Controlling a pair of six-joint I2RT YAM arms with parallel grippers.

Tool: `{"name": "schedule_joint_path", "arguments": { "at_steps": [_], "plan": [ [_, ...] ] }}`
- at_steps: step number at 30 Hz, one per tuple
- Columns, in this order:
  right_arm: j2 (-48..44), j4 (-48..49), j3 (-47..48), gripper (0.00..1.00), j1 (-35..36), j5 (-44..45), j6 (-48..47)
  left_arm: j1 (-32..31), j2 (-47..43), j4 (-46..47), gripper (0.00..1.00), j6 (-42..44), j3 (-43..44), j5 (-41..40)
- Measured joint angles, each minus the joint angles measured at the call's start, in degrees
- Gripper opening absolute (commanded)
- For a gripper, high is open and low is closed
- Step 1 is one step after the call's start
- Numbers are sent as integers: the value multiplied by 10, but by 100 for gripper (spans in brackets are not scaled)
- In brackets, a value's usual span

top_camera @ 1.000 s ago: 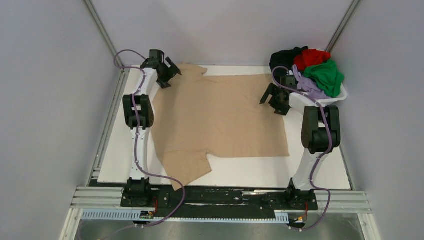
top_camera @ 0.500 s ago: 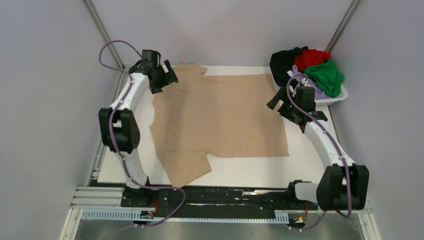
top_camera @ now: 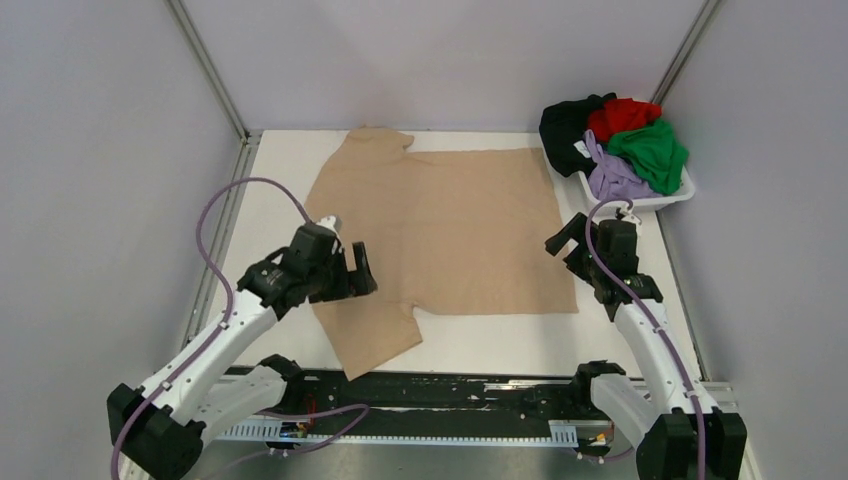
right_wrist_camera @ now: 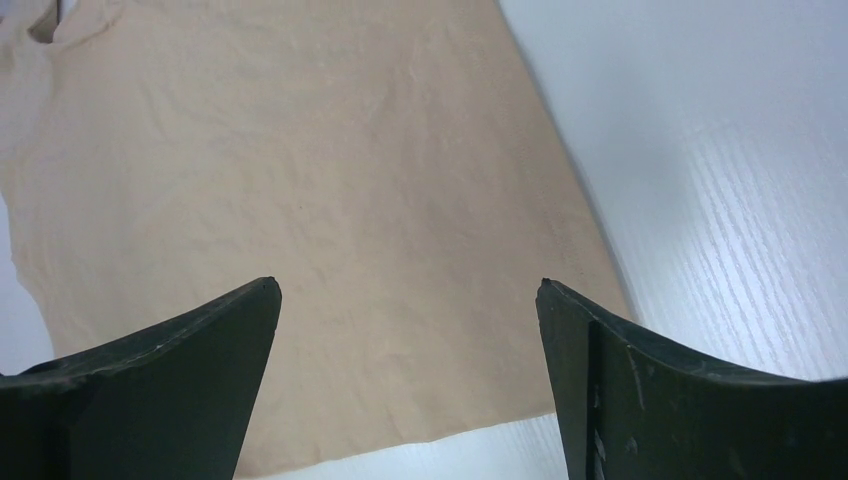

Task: Fold and stack the t-shirts
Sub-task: Grab the side of the flattened tshirt closest away from the robot with both arms

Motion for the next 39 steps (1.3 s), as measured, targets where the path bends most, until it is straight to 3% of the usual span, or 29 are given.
{"name": "schedule_joint_path", "arguments": {
  "at_steps": [6,10,13,20,31,39],
  "plan": [
    [-26,-5,-14,100,0,20,0,-122,-75,-65,100,-62,-109,33],
    [-26,-9,-14,100,0,28,0,-210,-86,-98,99,-108,-120,27],
    [-26,-9,-14,100,0,34,0,-246,-59,-111,91,-133,-120,22],
    [-26,-12,-17,100,0,41,0,-270,52,-107,74,-167,-150,15],
    [-7,-13,-21,100,0,50,0,-277,66,-96,65,-204,-183,-2],
    [-7,-14,-22,100,0,61,0,-277,120,-66,51,-223,-182,-20]
  ]
}}
